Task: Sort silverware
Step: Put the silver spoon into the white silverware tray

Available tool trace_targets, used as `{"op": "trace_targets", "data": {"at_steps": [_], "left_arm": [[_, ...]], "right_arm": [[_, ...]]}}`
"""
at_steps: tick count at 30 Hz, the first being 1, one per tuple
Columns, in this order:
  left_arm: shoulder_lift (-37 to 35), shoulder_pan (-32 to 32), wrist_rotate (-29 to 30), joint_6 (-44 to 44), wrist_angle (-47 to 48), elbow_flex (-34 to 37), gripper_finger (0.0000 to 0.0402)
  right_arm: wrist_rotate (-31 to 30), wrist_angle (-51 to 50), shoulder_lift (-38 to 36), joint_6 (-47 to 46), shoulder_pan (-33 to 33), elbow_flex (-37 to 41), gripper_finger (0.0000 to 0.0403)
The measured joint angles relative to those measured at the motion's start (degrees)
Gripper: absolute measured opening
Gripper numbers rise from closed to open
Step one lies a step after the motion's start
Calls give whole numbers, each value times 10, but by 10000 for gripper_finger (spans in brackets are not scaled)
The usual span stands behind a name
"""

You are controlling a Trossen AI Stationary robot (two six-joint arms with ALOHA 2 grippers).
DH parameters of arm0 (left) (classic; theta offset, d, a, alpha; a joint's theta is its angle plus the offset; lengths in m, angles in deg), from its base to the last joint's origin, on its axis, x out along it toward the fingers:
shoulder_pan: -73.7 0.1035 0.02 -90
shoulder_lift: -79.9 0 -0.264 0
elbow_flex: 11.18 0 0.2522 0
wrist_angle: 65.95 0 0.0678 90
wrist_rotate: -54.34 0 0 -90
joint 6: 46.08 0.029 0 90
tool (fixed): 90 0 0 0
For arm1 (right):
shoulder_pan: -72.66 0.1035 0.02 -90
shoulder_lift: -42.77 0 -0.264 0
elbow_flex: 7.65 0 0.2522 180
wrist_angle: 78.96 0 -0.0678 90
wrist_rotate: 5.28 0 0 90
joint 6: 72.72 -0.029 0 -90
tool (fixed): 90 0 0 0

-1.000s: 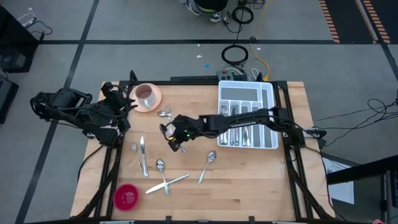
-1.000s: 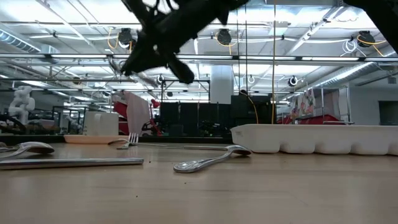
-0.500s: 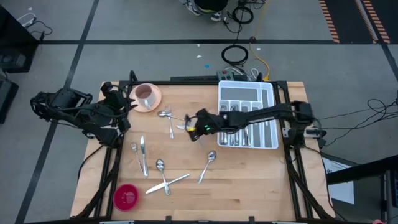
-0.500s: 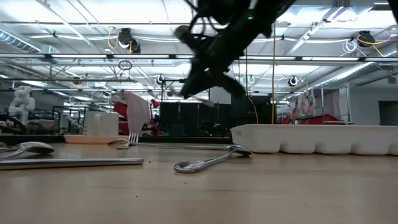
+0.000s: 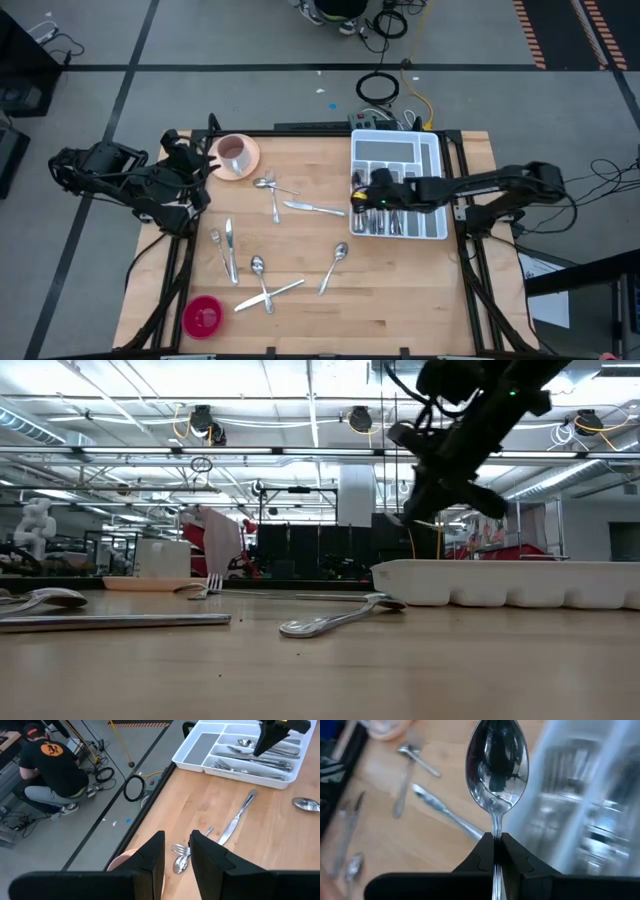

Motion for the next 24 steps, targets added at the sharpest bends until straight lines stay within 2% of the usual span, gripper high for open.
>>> {"op": "trace_targets", "data": {"at_steps": [10, 16, 24], "left_arm": [[0, 0, 4, 0, -21, 0, 96], [0, 0, 8, 0, -26, 0, 96], [0, 0, 8, 0, -26, 0, 96]], "right_arm": [[-17, -207, -34, -29, -4, 4, 0], [-20, -242, -34, -38, -14, 4, 0], [-13, -189, -34, -64, -30, 62, 0]]}}
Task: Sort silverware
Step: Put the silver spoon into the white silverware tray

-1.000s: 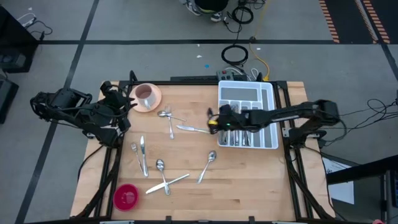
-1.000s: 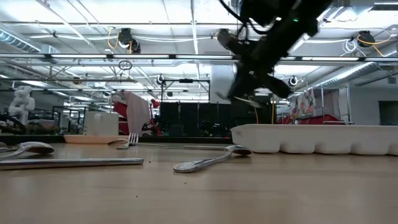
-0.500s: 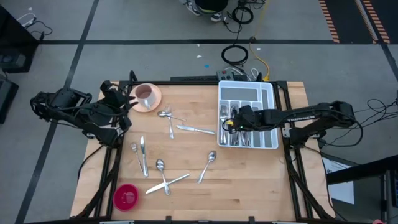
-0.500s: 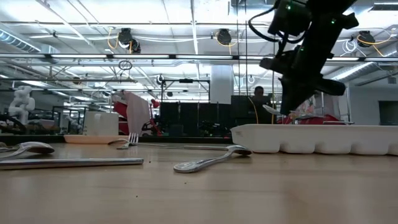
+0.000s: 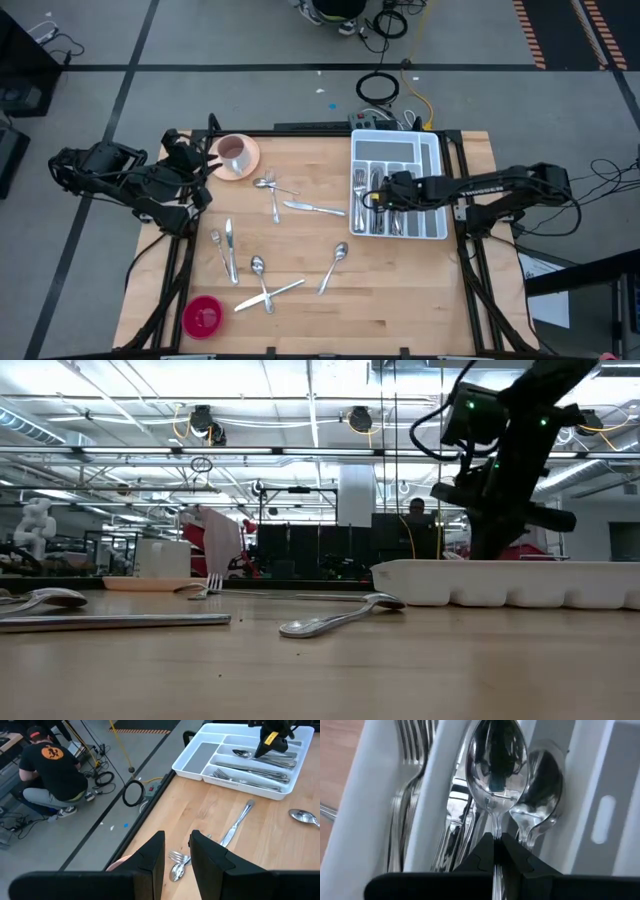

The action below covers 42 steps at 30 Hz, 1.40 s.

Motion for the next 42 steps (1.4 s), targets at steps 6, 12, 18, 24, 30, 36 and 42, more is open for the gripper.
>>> {"op": "trace_targets", "data": {"at_steps": [6, 12, 18, 24, 30, 36, 42], "left_arm": [[0, 0, 0, 0, 0, 0, 96], [0, 0, 0, 0, -1, 0, 96], [0, 0, 0, 0, -1, 0, 96], [0, 0, 0, 0, -1, 0, 96], [0, 0, 0, 0, -1, 0, 96], [0, 0, 0, 0, -2, 0, 96], [0, 0, 0, 0, -2, 0, 96]], "right_arm": [[-5, 43, 0, -37, 0, 37, 0], [-10, 47, -2, -69, 1, 59, 0], [-15, 46, -1, -73, 1, 60, 0], [-17, 27, -1, -85, 0, 60, 0], [-18, 19, -1, -85, 1, 60, 0], [-17, 15, 0, -80, 1, 60, 32], [-15, 30, 0, -61, 1, 61, 86]]}}
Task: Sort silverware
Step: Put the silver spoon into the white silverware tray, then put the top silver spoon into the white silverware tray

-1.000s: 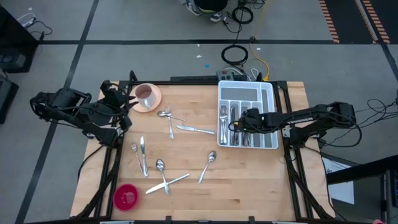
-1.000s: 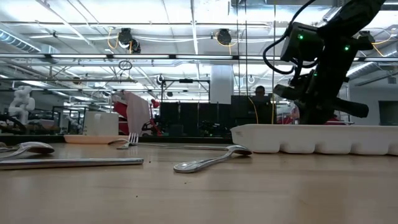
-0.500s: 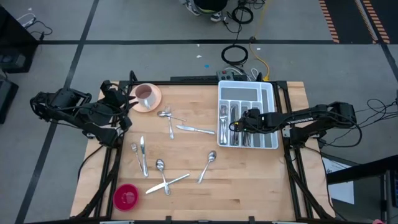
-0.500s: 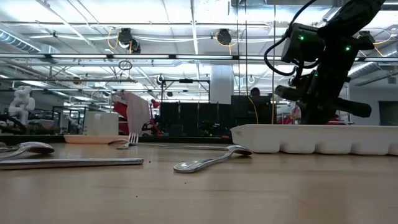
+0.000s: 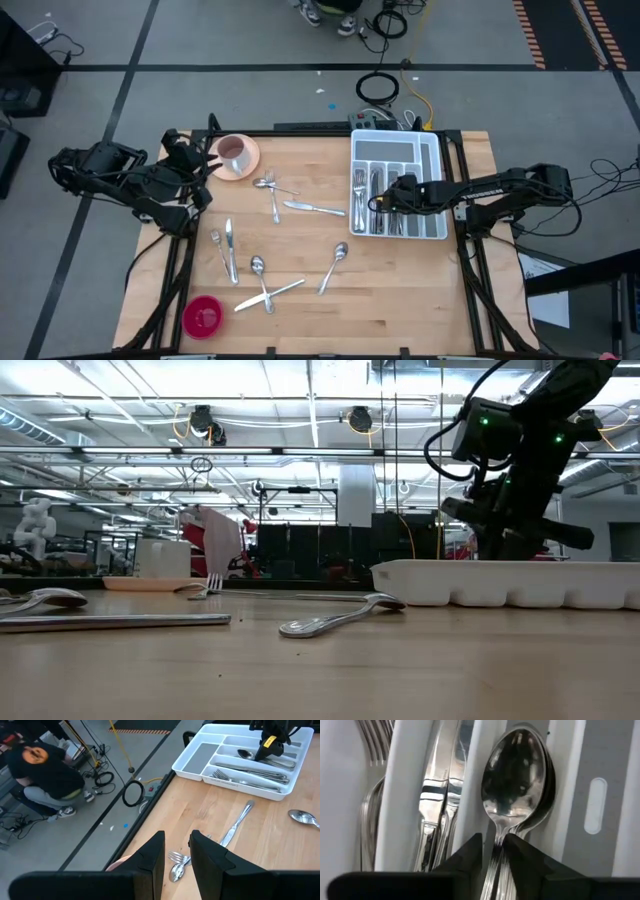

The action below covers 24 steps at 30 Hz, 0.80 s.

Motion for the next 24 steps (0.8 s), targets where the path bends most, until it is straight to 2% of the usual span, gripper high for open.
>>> {"op": "trace_targets", "data": {"at_steps": [5, 11, 24], "left_arm": [[0, 0, 0, 0, 0, 0, 96], [0, 0, 0, 0, 0, 0, 96], [0, 0, 0, 0, 0, 0, 96]], "right_arm": [[0, 4, 0, 0, 0, 0, 109], [5, 12, -12, 13, 1, 1, 111], [15, 4, -145, 30, 1, 1, 112]]}}
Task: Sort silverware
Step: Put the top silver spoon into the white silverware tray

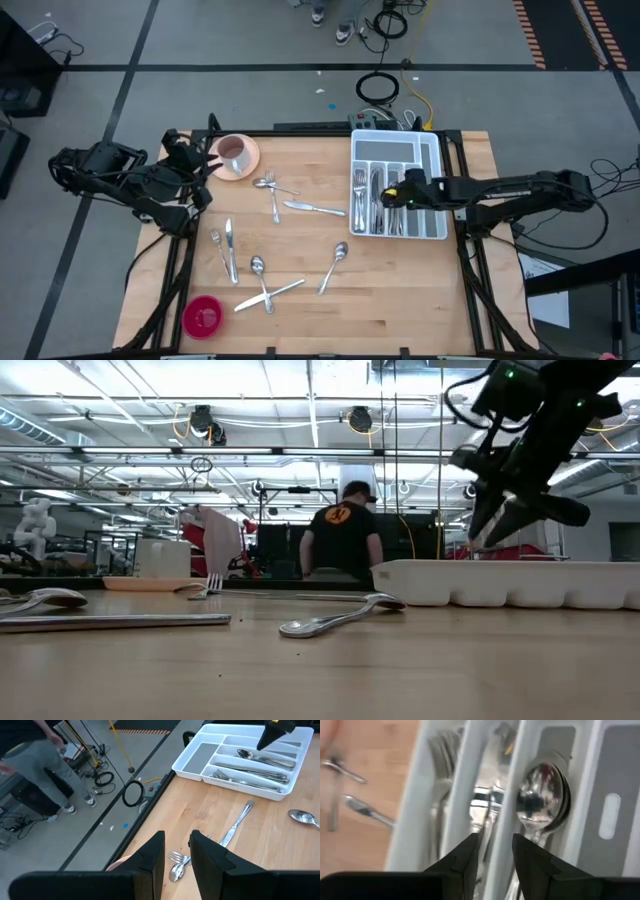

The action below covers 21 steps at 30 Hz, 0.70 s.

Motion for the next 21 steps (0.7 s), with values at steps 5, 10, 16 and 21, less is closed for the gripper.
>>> {"op": "trace_targets", "data": {"at_steps": [5, 10, 16, 21], "left_arm": [[0, 0, 0, -4, 0, 0, 96], [11, 17, 0, -67, -2, 3, 96], [42, 79, -30, -106, -28, 59, 96], [107, 162, -152, 77, -134, 113, 96]], "right_arm": [[-5, 5, -50, 38, 12, 0, 112], [-23, 7, -80, 61, 34, 0, 112], [-61, 10, -88, 78, 50, -1, 112], [-61, 10, -88, 101, 52, -1, 112]]}}
